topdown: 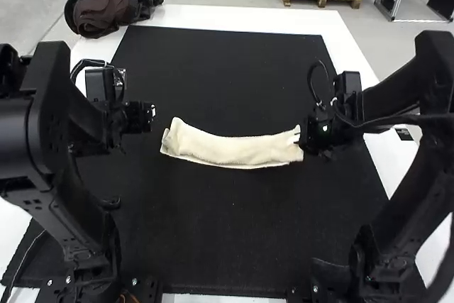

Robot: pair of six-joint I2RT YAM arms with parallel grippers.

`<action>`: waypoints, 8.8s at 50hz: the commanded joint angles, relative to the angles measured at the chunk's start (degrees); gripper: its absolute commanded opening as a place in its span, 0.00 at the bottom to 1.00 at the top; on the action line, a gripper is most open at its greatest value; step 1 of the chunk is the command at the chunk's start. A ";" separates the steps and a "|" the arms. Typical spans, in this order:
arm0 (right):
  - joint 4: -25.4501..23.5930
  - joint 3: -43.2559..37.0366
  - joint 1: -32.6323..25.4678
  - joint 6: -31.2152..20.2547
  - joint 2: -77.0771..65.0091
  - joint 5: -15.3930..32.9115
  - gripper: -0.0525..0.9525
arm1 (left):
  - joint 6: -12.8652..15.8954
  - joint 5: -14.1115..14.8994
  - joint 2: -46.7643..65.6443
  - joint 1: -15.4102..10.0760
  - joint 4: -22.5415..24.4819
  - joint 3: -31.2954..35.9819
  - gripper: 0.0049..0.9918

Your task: Fold the towel.

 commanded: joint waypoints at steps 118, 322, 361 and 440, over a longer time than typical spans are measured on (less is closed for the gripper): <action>12.64 44.30 39.29 17.28 36.29 -0.41 0.03 | 0.30 -3.27 -1.36 7.00 2.86 -1.81 0.98; 37.60 40.17 39.29 29.32 42.44 -10.25 0.03 | -0.93 -2.13 -6.11 6.21 2.68 -1.46 0.98; 26.44 32.61 34.37 31.43 11.77 -9.99 0.03 | -4.71 -3.80 -25.36 -6.01 -12.87 5.31 0.98; 18.88 -0.44 7.65 42.77 -61.27 -18.96 0.16 | -7.35 -2.74 -70.97 -7.42 -28.52 5.48 0.97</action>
